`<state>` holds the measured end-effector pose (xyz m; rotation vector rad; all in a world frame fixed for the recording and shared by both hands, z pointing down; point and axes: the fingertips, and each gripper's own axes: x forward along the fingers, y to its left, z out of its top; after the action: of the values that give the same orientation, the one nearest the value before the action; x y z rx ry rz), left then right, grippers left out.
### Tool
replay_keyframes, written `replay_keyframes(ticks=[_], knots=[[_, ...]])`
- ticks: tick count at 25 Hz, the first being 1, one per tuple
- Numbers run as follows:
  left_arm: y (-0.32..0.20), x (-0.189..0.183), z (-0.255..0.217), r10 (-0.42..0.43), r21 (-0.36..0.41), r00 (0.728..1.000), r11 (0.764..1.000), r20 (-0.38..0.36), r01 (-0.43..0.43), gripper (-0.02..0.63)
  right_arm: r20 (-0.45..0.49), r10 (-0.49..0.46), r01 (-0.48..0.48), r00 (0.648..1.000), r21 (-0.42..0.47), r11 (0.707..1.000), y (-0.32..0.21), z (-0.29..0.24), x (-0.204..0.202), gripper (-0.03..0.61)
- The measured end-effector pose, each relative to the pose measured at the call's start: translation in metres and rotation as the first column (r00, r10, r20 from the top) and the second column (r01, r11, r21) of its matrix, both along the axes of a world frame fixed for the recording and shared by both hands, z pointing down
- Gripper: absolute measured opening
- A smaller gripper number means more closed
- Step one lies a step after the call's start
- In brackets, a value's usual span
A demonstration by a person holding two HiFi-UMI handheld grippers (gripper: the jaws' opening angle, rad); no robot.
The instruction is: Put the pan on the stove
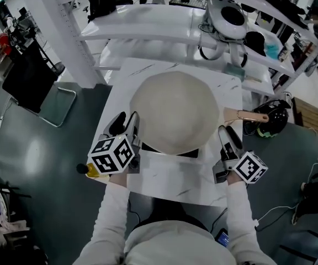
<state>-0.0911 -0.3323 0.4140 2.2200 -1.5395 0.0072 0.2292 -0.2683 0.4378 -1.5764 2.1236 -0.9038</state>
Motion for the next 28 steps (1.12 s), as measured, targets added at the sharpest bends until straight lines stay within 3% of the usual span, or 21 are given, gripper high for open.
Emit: replay_keyframes(ticks=[5, 10, 20, 28], knots=[[0.011, -0.003, -0.009, -0.009, 0.044, 1.000, 0.999, -0.011, 0.009, 0.179, -0.060, -0.001, 0.003, 0.998, 0.044, 0.999, 0.019, -0.016, -0.010, 0.264], [0.029, 0.001, -0.020, 0.032, 0.091, 0.999, 0.995, -0.008, -0.031, 0.158, -0.116, -0.002, 0.013, 0.993, 0.100, 0.995, 0.041, -0.037, -0.024, 0.262], [0.059, 0.016, -0.033, 0.125, 0.147, 0.992, 0.981, 0.029, -0.128, 0.083, -0.228, 0.003, 0.024, 0.974, 0.120, 0.993, 0.073, -0.050, -0.051, 0.238], [0.089, 0.027, -0.026, 0.174, 0.151, 0.982, 0.971, 0.079, -0.185, 0.032, -0.341, 0.031, 0.021, 0.939, 0.146, 0.989, 0.095, -0.057, -0.067, 0.076]])
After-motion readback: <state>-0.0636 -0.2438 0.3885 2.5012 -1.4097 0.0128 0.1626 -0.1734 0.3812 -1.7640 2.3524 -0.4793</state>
